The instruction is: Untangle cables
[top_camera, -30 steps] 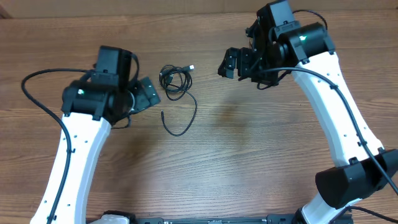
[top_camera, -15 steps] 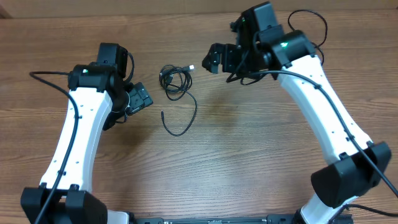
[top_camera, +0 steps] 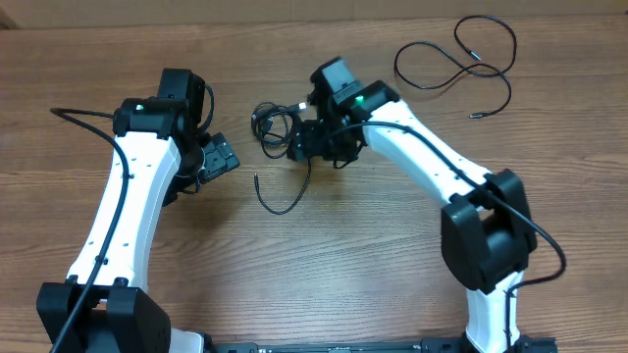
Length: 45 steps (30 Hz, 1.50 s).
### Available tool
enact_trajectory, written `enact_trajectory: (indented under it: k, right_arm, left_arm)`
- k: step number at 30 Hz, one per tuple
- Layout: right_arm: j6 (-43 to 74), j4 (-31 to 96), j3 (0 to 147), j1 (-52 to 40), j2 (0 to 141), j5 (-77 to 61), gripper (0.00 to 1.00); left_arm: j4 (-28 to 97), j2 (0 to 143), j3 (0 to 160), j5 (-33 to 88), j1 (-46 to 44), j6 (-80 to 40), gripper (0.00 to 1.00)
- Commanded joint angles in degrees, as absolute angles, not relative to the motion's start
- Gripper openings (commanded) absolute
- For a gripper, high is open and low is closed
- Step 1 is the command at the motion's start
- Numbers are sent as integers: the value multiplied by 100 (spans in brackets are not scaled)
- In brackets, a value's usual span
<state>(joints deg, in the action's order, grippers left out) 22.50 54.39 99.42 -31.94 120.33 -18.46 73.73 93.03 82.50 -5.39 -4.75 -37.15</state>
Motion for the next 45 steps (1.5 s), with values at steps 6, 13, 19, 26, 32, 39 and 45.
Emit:
enact_trajectory:
  k: [6,13,19,26,32,39,45]
  right_arm:
    - [2252,5286,9878,-3186,12427,-1632,66]
    - [2255,4849,9430,-3245,12453,-1708,57]
    - [2335,4318,9209,-3371,12453,-1804,43]
    - [2554,4193,9209,-3380,12453,-1535,9]
    - [2552,4342,9345,-3336,12433,-1431,4]
    - [2320,4866,10237,-3332,11935,-1553,4]
    - [1533,5004,11122,-3332,11168,-1568,4]
  left_arm:
    - [7345,9354,8263,-639,-447,-3730,100]
    - [7345,9354,8263,-639,-447,-3730,100]
    - [7345,9354,8263,-639,-447,-3730,99]
    - [7345,9354,8263,-639,-451,-3730,99]
    - [7345,9354,8263,-639,-449,-3730,100]
    - [7345,9354,8263,-639,-451,-3730,100]
    - [7345,9354,8263,-639,-451,-3730,100]
